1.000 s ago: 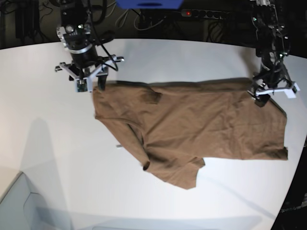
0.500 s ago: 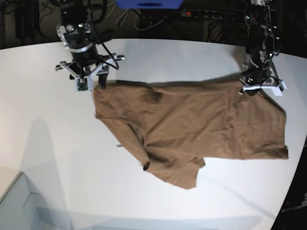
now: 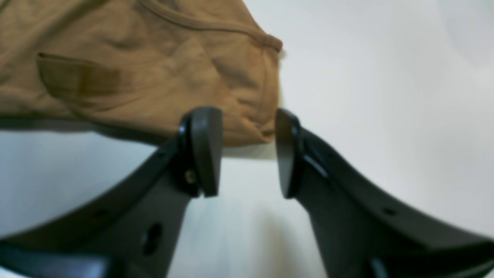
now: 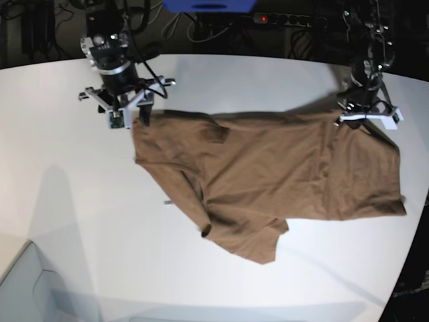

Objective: Layout the t-shirt on the table in an organized manner, then fold the t-shirt properly
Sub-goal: 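Grasp the shirt corner with the right gripper while left holds, then lift the shirt with both grippers and lay it flat, stretched, then open both grippers and raise them off the shirt, then tug the shirt edge near the left gripper to smooth it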

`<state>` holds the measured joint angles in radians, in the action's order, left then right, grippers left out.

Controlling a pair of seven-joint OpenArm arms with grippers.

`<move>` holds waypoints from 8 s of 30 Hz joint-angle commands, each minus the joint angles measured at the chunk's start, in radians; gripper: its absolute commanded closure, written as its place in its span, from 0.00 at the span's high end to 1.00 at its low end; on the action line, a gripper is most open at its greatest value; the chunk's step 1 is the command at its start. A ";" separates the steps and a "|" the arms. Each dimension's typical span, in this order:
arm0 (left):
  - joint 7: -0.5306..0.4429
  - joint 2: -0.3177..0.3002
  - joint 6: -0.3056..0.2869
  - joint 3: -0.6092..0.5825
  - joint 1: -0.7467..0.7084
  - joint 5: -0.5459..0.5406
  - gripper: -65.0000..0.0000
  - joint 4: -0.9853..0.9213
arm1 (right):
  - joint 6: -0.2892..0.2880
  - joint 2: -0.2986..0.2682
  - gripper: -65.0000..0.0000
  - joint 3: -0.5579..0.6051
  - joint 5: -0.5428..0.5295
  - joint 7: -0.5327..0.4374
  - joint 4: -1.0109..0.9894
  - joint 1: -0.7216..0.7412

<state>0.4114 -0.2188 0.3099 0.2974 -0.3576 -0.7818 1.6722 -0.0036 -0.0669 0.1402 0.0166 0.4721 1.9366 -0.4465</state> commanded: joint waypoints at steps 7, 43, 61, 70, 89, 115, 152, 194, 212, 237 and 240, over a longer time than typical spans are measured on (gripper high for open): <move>-0.016 -0.014 -0.008 0.007 -0.002 0.002 0.00 0.016 | -0.002 0.000 0.67 0.065 -0.008 -0.022 -0.052 0.027; -0.016 -0.018 -0.008 0.136 -0.004 0.009 0.00 0.133 | -0.002 -0.041 0.00 0.060 -0.005 -0.029 -0.090 0.068; -0.026 -0.031 -0.010 0.362 0.141 0.000 0.00 0.354 | 0.003 -0.053 0.00 0.057 -0.005 -0.616 0.113 -0.094; -0.026 -0.070 -0.010 0.400 0.265 0.000 0.00 0.357 | 0.004 -0.020 0.00 -0.004 -0.004 -0.979 0.113 -0.082; -0.016 -0.009 -0.008 0.107 0.438 0.012 0.00 0.130 | 0.000 0.083 0.00 -0.104 -0.004 -0.691 -0.093 0.226; -0.016 -0.018 -0.008 -0.232 0.923 0.215 0.49 -0.519 | -0.002 0.083 0.48 -0.241 -0.008 -0.407 -0.515 0.513; -0.026 -0.081 -0.008 -0.215 0.613 0.226 0.53 -0.614 | -0.002 0.131 0.53 -0.201 -0.010 -0.407 -0.294 0.166; -0.026 -0.037 -0.007 -0.375 1.018 0.355 0.71 -0.923 | -0.002 0.124 0.53 -0.201 -0.008 -0.407 -0.294 0.166; -0.153 -0.067 -0.008 -0.384 0.991 0.365 0.72 -1.071 | -0.002 0.128 0.53 -0.199 -0.008 -0.407 -0.296 0.166; -0.087 -0.110 -0.010 -0.462 0.817 0.353 0.60 -1.033 | -0.002 0.123 0.53 -0.199 -0.008 -0.399 -0.294 0.166; 0.008 -0.136 -0.010 -0.396 0.731 0.353 0.59 -0.877 | -0.002 0.124 0.53 -0.199 -0.008 -0.399 -0.294 0.166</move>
<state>0.3557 -0.3492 0.2863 -0.0952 0.3805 -0.4263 0.8043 -0.0032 0.0589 -0.0586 0.0113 0.1032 1.6234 -0.2863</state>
